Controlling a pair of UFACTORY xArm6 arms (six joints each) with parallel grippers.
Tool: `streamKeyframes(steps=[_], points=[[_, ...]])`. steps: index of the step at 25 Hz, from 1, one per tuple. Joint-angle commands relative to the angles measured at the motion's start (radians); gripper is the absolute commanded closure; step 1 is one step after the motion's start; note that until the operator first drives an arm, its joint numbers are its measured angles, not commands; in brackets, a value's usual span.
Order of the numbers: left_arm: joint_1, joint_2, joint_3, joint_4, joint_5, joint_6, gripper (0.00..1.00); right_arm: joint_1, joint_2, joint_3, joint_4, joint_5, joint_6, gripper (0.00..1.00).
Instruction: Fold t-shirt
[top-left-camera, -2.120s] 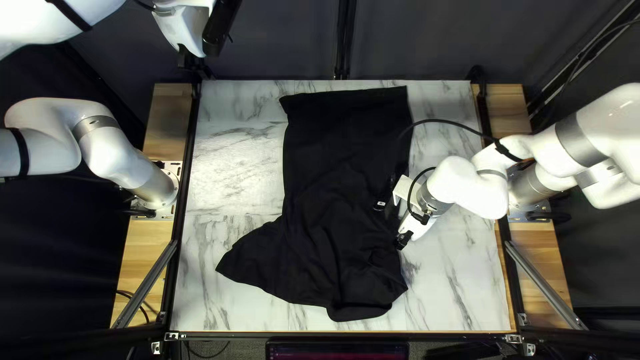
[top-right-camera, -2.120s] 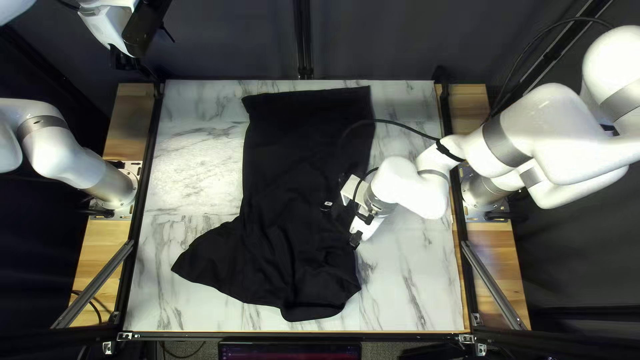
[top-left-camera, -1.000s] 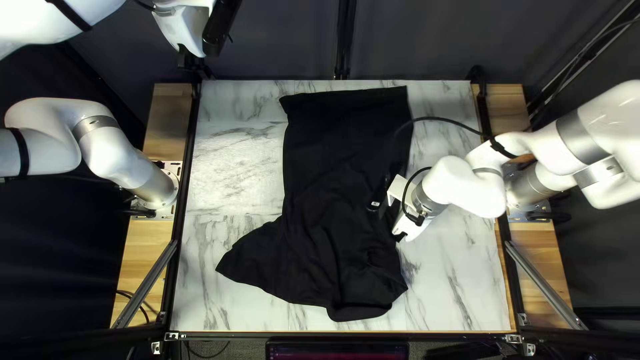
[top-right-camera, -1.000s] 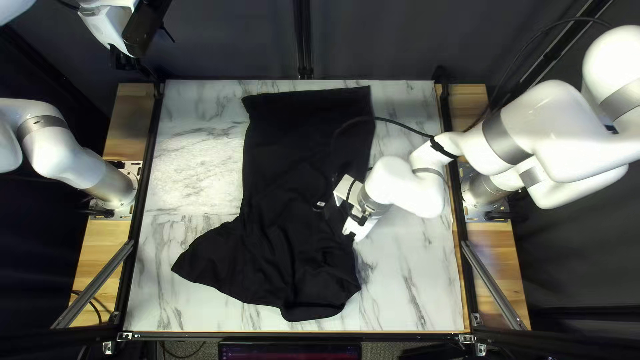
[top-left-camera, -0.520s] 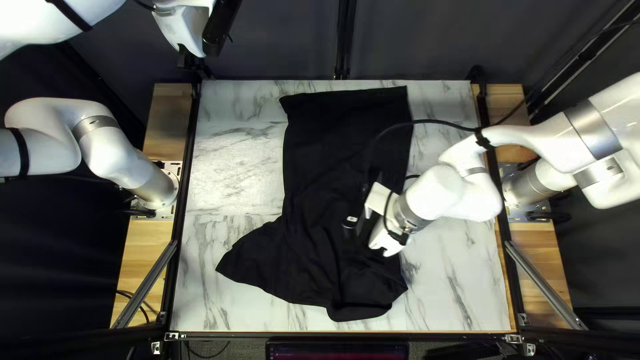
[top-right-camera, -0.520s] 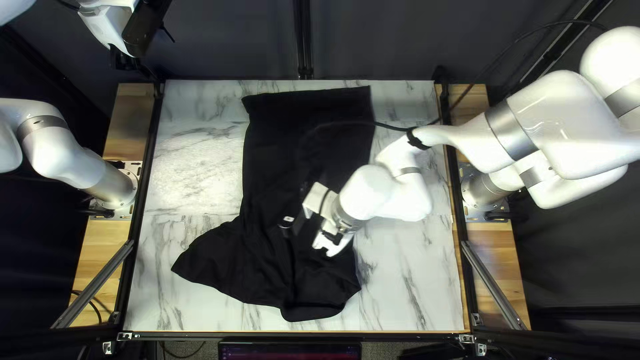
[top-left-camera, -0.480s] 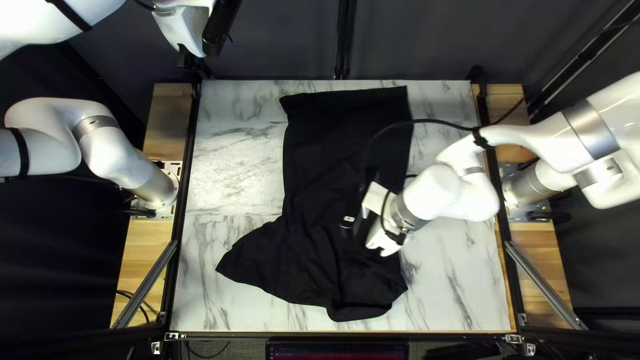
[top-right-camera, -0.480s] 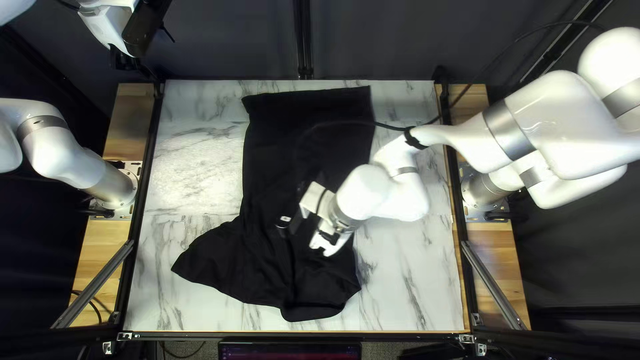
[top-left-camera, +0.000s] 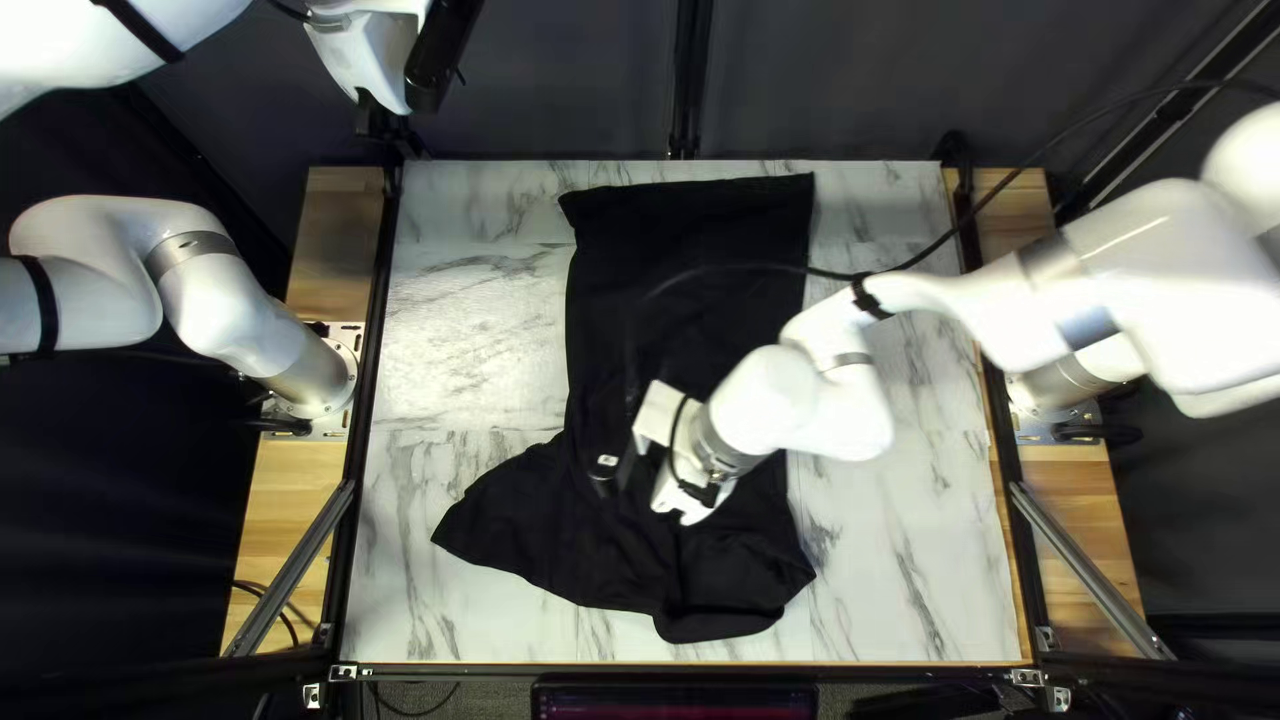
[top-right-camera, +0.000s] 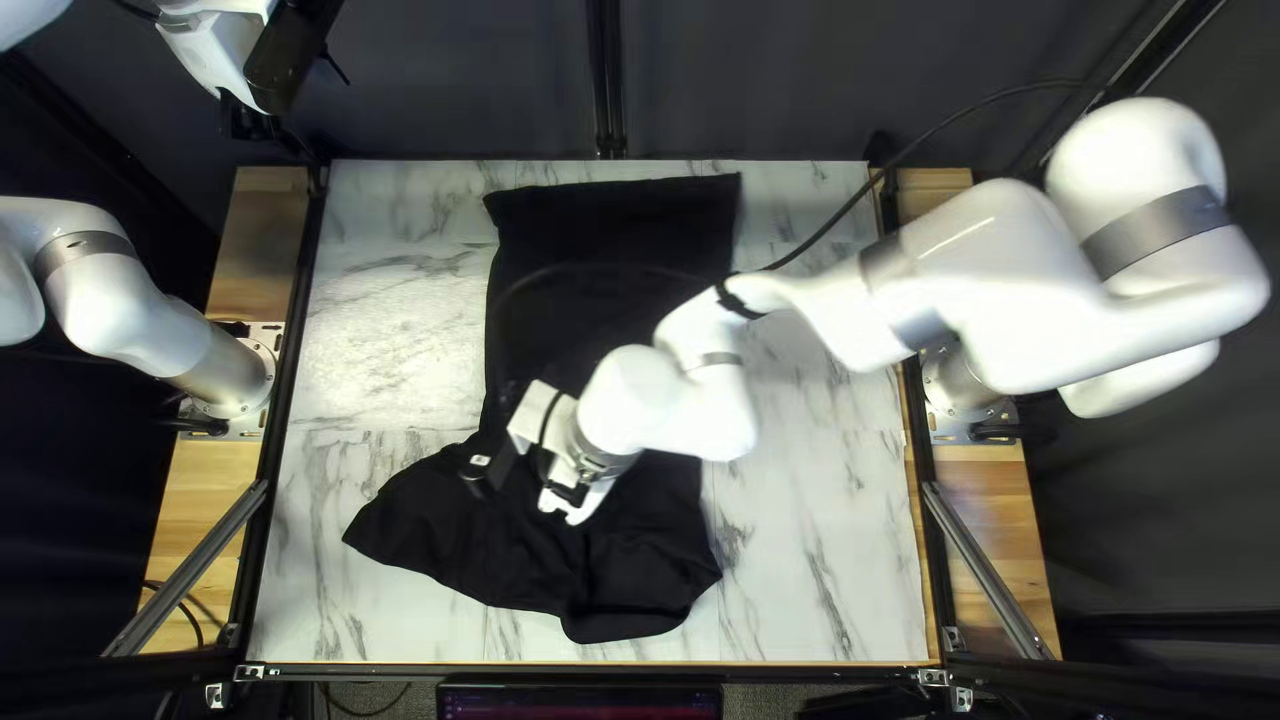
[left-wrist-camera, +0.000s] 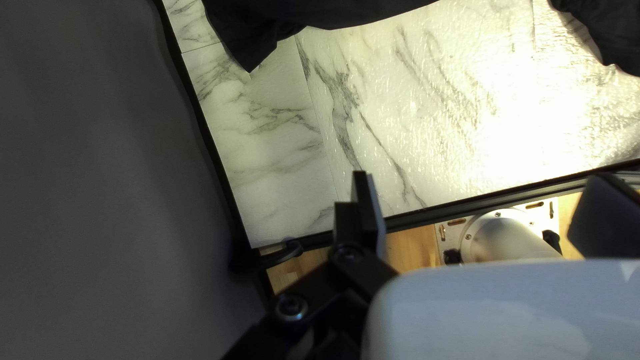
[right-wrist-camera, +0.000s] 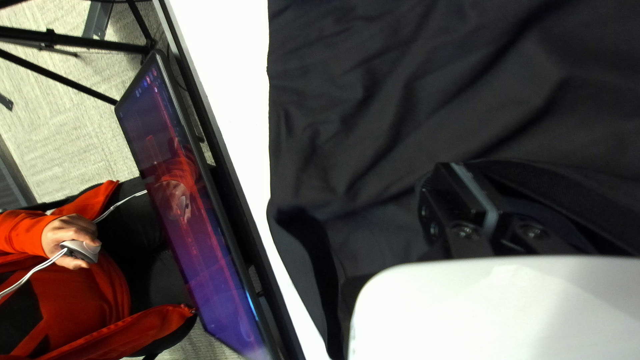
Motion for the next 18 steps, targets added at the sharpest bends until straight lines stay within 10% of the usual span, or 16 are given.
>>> streamKeyframes(steps=[1, 18], points=[[0.0, 0.0, 0.0, 0.0, 0.0, 0.0, 0.0, 0.02, 0.005, -0.004, -0.008, 0.001, 0.008, 1.0], [0.0, 0.0, 0.0, 0.0, 0.0, 0.0, 0.0, 0.075, 0.118, -0.137, -0.019, 0.039, -0.01, 1.0]])
